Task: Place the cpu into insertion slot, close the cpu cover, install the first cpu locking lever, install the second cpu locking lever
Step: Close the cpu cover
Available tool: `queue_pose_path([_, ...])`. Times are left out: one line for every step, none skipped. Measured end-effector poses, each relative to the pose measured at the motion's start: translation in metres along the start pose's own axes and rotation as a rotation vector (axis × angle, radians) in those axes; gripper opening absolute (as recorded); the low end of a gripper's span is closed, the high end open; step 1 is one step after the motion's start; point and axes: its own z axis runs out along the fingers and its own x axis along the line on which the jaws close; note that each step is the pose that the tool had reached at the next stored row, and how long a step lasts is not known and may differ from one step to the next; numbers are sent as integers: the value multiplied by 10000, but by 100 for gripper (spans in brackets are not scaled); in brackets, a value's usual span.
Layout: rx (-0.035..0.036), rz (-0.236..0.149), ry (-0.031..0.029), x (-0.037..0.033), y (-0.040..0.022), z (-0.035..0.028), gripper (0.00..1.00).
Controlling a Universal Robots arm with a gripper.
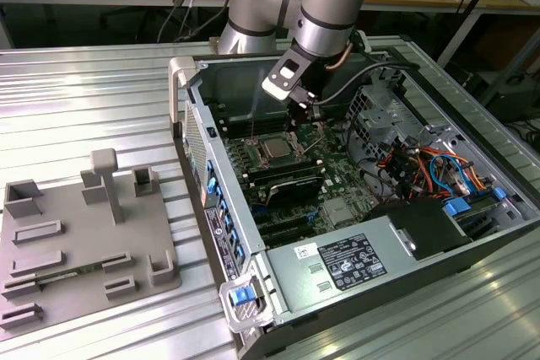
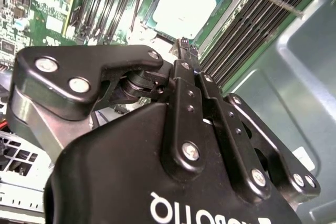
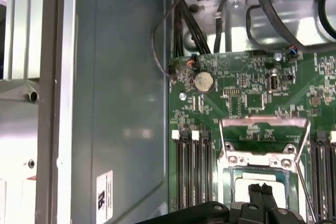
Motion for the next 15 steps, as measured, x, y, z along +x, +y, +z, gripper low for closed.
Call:
queue_pose_path([0,0,0,0,10,0,11])
queue_pose_path([0,1,0,0,22,1,11])
queue_pose_path([1,2,-1,1,22,1,11])
queue_pose_path([0,2,0,1,23,1,11])
queue_pose_path([1,1,-1,1,24,1,11])
queue_pose_path([0,1,0,1,25,1,11])
queue_pose_path([1,1,0,1,26,0,11])
queue_pose_path([1,1,-2,1,27,-4,11])
queue_pose_path([0,1,0,1,27,-13,11])
queue_pose_path([0,2,0,1,28,-37,11])
queue_pose_path([0,1,0,2,29,-56,11])
queue_pose_path([0,1,-1,2,29,-75,11])
queue_pose_path([1,1,-1,2,30,-89,11])
queue_pose_path([0,-2,1,2,33,-92,11])
queue_pose_path([0,-2,1,2,38,-92,11])
